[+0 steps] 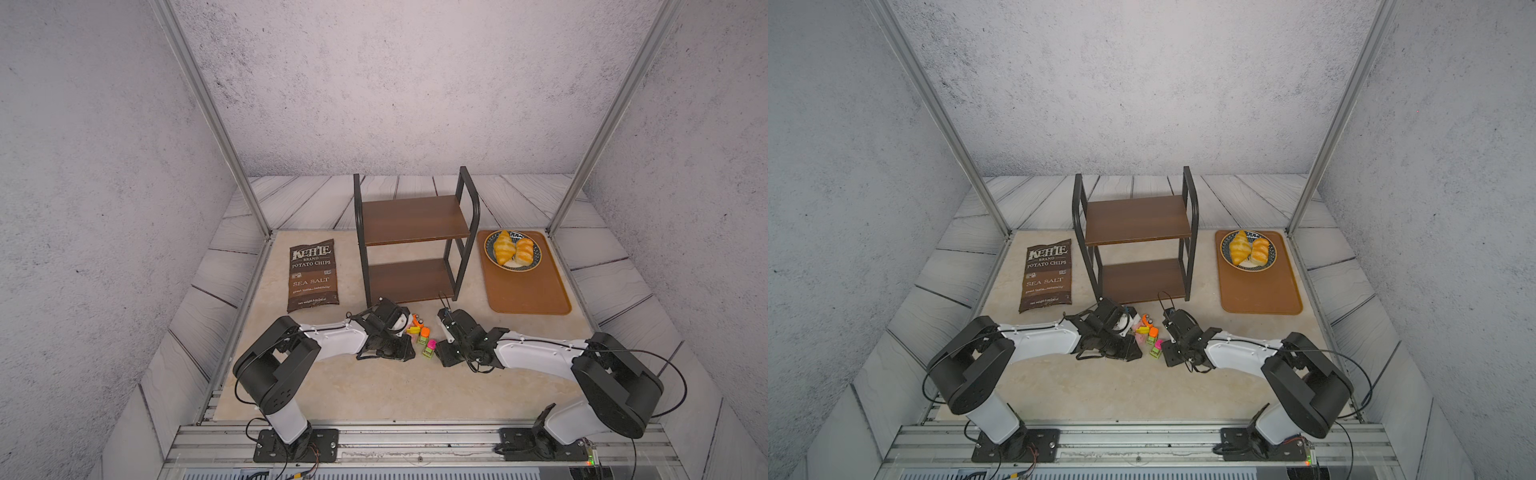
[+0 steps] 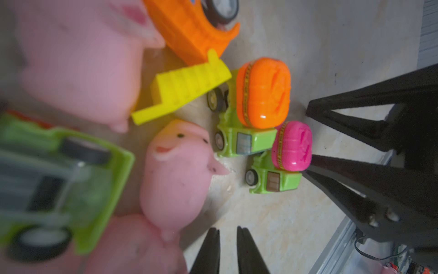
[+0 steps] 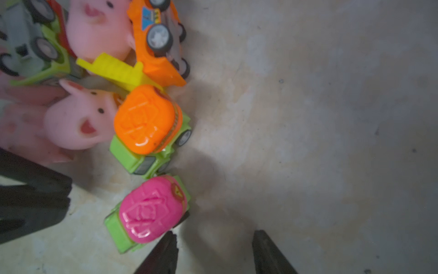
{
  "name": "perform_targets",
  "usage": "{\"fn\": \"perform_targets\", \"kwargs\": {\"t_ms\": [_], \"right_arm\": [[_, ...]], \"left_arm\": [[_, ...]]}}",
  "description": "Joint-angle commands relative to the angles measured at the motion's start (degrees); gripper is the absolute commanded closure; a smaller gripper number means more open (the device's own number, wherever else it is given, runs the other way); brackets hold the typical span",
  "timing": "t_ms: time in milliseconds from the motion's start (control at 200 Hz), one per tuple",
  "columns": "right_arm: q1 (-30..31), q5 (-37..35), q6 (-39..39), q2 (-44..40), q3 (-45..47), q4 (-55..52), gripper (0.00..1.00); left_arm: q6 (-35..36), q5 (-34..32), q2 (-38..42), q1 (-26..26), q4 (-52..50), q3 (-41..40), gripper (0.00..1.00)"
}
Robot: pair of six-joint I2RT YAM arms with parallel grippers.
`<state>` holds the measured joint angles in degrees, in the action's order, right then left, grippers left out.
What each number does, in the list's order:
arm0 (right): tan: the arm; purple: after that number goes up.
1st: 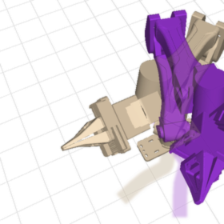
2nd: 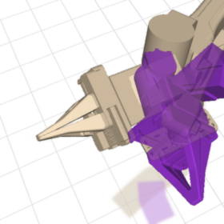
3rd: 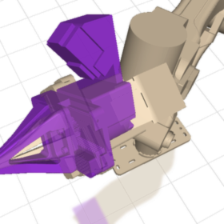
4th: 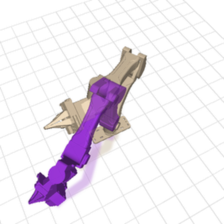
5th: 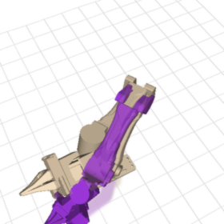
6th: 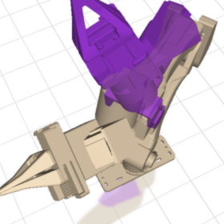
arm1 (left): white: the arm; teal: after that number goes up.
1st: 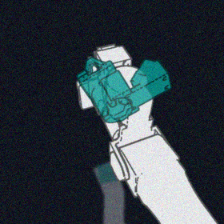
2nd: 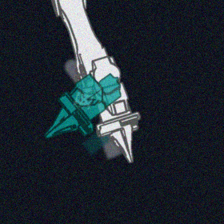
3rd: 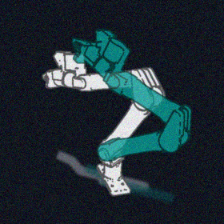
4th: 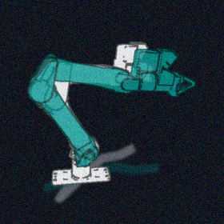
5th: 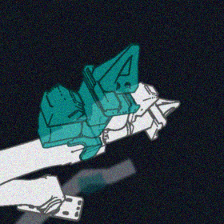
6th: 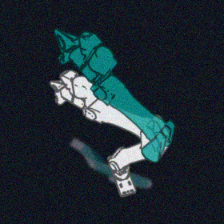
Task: Organize plastic toys on shelves
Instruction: Adjust the plastic toy at the center of the board.
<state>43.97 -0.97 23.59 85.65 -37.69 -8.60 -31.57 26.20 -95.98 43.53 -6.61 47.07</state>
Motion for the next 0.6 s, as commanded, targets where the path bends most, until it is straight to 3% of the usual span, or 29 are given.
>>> {"fn": "perform_targets", "kwargs": {"t_ms": [0,245,596], "right_arm": [[0.05,-1.03,0.34,-0.93,0.86,-2.08,0.48],[-0.02,-4.11,2.86,0.66,-0.49,-1.82,0.55],[0.00,-2.74,2.34,4.25,-3.39,-1.11,0.56]], "left_arm": [[-0.47,-3.02,-1.58,-0.03,-1.19,2.84,0.85],[-0.67,0.03,-6.92,0.42,0.94,5.72,0.86],[0.02,6.60,-8.22,2.26,6.08,3.00,0.86]]}}
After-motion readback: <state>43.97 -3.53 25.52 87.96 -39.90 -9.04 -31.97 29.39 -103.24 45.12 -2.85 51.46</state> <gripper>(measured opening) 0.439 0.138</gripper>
